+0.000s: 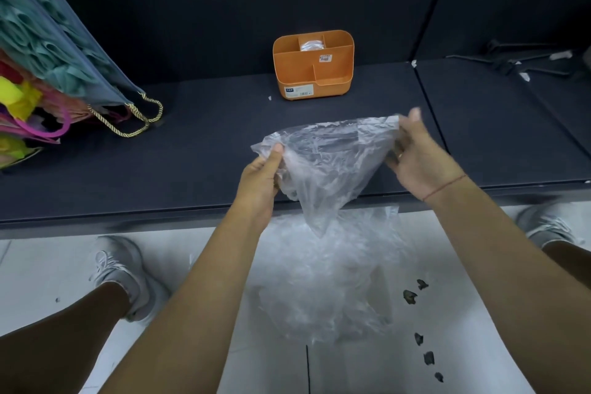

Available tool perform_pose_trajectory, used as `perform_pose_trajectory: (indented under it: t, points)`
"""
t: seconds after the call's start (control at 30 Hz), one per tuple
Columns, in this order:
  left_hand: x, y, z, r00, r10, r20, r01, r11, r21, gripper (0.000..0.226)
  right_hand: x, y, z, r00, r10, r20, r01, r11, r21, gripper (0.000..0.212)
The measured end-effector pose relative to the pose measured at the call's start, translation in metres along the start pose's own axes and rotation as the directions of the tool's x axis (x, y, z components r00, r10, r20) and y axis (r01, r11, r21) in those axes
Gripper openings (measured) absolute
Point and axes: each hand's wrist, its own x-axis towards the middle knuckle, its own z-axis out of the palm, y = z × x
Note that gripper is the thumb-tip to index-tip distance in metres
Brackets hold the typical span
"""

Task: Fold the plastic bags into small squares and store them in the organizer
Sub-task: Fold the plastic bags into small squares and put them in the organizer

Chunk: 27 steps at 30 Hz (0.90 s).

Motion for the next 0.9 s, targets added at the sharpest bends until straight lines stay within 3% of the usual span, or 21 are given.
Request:
perform_pose_trajectory:
  t: [0.07,0.1,0.13,0.2,0.3,0.43,0.6,0.73,0.8,0.9]
  points:
    - [0.002,-0.002,0.001,0.999,-0.034,0.035,0.035,0.999,-0.029,0.027,-0.003,0.007,0.006,0.979,0.047,0.197,-0.006,0.980,-0.201,0.063]
    - [0.002,-0.002,0.001,0.998,-0.039,0.045,0.041,0.998,-0.040,0.028,-0.004,0.011,0.010,0.976,0.075,0.203,-0.008,0.950,-0.311,0.048]
    - [0.002,-0.003,0.001,0.998,-0.041,0.044,0.044,0.998,-0.047,0.028,-0.004,0.013,0.015,0.984,0.068,0.162,0.000,0.924,-0.382,0.029]
    - [0.003,-0.001,-0.001,0.999,-0.037,0.015,0.038,0.997,-0.062,0.024,0.000,0.016,0.022,1.000,-0.012,-0.028,-0.002,0.897,-0.442,0.021]
    - [0.007,0.002,-0.009,0.998,-0.026,-0.061,0.022,0.998,-0.060,0.020,0.005,0.014,0.020,0.964,-0.088,-0.251,-0.036,0.892,-0.451,0.035]
    - [0.015,0.004,-0.017,0.982,-0.054,-0.179,0.035,0.993,-0.111,0.024,0.006,0.016,0.017,0.956,-0.067,-0.286,-0.079,0.879,-0.470,0.046]
    - [0.008,-0.004,-0.005,0.985,-0.099,-0.142,0.074,0.982,-0.174,0.055,0.023,0.027,0.005,0.875,0.056,-0.481,-0.189,0.954,-0.233,0.033]
    - [-0.004,-0.017,0.014,0.979,-0.205,0.010,0.203,0.976,0.072,0.059,0.027,0.040,0.001,0.834,0.130,-0.536,-0.268,0.945,-0.187,0.034]
    - [-0.006,-0.023,0.017,0.965,-0.238,0.109,0.220,0.963,0.153,0.043,0.028,0.047,-0.001,0.816,0.128,-0.564,-0.289,0.935,-0.206,0.034]
    - [-0.001,-0.037,0.015,0.982,-0.181,0.059,0.162,0.957,0.240,0.040,0.028,0.057,-0.009,0.787,0.121,-0.605,-0.320,0.918,-0.233,0.035]
